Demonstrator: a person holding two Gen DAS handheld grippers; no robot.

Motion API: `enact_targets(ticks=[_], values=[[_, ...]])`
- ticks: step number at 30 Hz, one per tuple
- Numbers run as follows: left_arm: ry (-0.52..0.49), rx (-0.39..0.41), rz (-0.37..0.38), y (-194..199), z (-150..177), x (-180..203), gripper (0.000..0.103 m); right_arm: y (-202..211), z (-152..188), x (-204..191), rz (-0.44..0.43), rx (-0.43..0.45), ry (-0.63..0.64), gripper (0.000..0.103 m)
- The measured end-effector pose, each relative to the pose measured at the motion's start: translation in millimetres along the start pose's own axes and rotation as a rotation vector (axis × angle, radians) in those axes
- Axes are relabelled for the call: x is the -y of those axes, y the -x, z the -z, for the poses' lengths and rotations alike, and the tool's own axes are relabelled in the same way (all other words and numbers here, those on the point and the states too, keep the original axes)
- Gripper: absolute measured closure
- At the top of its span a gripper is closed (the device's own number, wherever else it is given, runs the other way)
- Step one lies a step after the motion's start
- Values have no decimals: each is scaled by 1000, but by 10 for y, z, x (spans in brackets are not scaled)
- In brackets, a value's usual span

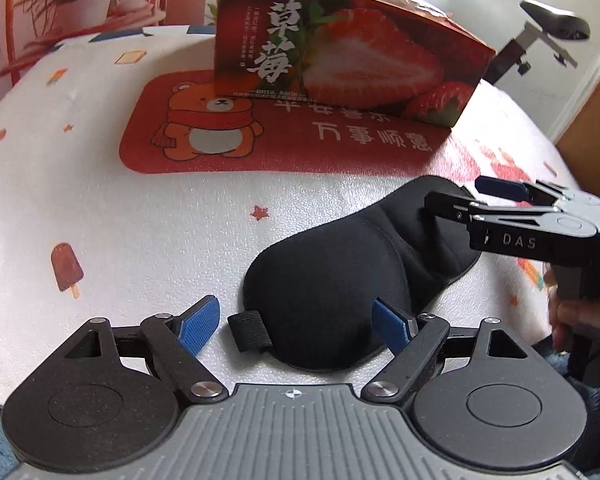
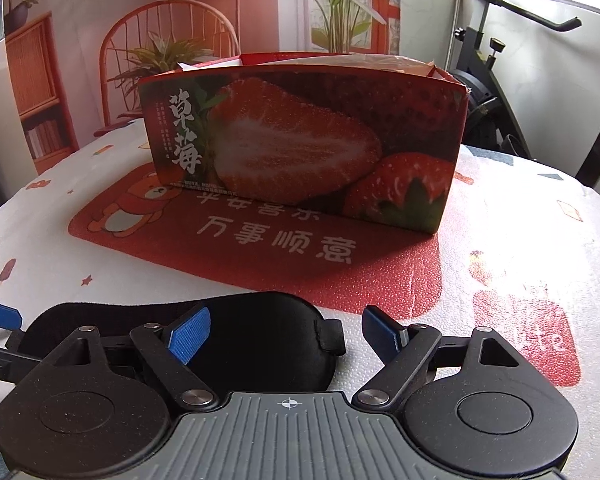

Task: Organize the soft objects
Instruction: 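Move both tools down to the black eye mask on the table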

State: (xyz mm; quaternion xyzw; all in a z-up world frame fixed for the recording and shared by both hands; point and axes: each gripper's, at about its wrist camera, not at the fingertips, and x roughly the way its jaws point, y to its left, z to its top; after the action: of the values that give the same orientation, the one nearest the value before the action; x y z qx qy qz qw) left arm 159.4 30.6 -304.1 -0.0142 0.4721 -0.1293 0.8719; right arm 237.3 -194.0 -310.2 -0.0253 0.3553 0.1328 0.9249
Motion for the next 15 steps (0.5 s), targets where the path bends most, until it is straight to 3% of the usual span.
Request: enact_targets(ticks=[6,15], values=[[-96,33,-68,-69,26,121,17,2,90,25,-22,-9,-54,22],[-57,72,-123,-156,-131,20,12,19,153,19,-17,20,-49,22]])
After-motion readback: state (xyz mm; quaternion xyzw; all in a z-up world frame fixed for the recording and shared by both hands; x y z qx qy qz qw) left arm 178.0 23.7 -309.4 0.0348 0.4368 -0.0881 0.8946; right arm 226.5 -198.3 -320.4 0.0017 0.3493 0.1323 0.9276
